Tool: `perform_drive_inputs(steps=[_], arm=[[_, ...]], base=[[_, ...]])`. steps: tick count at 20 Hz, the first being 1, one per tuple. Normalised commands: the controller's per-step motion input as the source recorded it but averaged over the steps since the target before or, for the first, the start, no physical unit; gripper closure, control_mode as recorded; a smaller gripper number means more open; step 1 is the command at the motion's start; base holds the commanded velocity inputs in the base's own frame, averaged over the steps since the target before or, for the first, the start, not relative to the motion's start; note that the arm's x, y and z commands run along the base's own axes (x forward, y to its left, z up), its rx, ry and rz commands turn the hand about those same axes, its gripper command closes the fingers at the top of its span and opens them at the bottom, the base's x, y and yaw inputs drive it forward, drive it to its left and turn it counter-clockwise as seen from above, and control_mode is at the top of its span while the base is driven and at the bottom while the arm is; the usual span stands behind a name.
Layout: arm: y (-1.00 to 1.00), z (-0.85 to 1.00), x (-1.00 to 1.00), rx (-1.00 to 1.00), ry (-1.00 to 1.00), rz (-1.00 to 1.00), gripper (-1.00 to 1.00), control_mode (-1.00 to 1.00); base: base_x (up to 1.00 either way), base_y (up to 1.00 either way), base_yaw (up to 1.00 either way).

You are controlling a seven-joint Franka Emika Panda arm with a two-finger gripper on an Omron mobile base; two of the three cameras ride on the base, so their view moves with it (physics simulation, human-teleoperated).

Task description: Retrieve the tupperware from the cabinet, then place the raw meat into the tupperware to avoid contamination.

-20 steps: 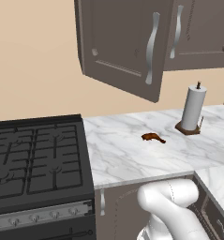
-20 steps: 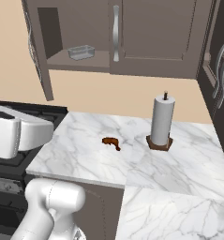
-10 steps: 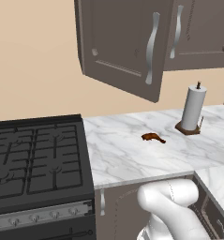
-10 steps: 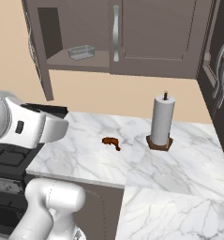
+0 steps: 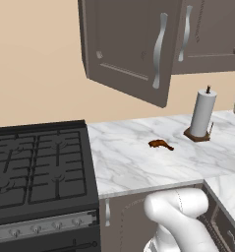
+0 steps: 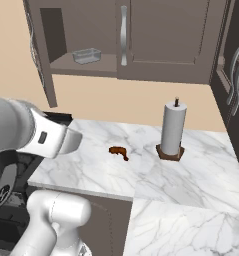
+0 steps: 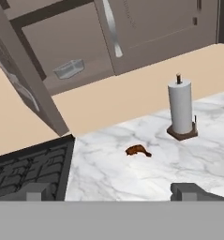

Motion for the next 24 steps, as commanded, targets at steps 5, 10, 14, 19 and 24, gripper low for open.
perform_drive_inputs(steps=[5, 10, 14, 19, 24], arm=[[0.0, -0.33, 0.18, 0.0, 0.0, 0.04, -1.0, -1.0], [-0.05, -0.12, 0.1, 0.01, -0.1, 0.04, -1.0, -1.0], [-0.15, 0.0, 0.16, 0.07, -0.13, 0.02, -1.0, -1.0], [-0.09, 0.04, 0.26, 0.09, -0.09, 0.02, -1.0, -1.0], [0.0, 0.09, 0.4, 0.12, -0.01, 0.01, -1.0, -1.0]], base=[[0.0, 0.0, 0.0], [0.0, 0.0, 0.0], [0.0, 0.0, 0.0], [0.0, 0.0, 0.0], [0.0, 0.0, 0.0]])
